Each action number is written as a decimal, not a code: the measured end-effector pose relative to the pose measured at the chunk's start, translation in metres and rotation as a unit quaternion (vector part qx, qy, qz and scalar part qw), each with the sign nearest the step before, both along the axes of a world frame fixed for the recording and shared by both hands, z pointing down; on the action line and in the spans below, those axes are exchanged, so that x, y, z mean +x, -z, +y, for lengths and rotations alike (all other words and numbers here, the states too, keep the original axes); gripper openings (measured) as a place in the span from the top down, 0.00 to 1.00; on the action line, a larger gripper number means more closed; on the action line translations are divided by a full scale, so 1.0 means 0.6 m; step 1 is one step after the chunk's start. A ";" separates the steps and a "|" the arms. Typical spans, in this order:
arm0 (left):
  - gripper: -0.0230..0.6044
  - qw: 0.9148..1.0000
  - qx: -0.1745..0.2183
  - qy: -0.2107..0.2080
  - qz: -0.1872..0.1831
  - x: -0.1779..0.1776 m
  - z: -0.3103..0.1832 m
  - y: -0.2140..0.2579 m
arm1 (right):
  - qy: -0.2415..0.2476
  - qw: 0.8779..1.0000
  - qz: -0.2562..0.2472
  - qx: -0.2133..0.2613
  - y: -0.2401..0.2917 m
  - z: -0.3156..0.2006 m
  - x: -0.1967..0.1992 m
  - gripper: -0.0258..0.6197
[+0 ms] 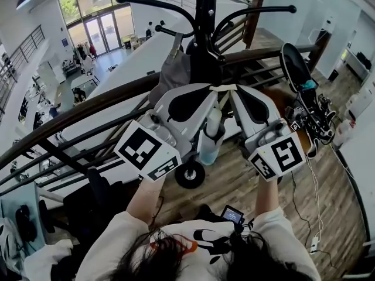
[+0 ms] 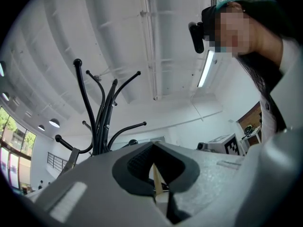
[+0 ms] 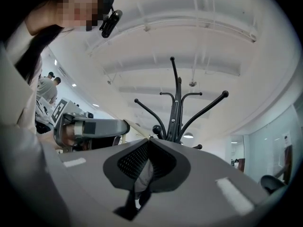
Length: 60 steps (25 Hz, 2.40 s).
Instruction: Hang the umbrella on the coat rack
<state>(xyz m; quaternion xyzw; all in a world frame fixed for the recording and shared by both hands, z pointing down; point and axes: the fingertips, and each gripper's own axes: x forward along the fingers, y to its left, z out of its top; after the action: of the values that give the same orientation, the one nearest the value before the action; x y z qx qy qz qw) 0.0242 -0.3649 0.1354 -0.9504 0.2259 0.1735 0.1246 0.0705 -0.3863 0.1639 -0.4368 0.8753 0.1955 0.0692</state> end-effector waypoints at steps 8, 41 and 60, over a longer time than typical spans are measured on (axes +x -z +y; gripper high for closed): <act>0.96 0.998 0.024 0.054 0.020 -0.001 -0.058 0.045 | 0.038 0.998 -0.026 0.030 0.046 -0.059 0.005 0.92; 0.95 0.995 -0.034 0.094 0.001 0.009 -0.205 -0.039 | 0.125 0.989 -0.070 -0.038 -0.035 -0.181 -0.032 0.92; 0.89 0.990 -0.104 0.098 -0.002 -0.060 -0.127 -0.146 | 0.108 0.989 -0.065 -0.080 -0.102 -0.083 -0.052 0.87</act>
<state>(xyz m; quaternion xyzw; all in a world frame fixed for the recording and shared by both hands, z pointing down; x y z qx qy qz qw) -0.0115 -0.4410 0.2230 -0.9319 0.3343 0.1345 0.0420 0.0391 -0.4359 0.2253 -0.3559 0.9237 0.0879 0.1113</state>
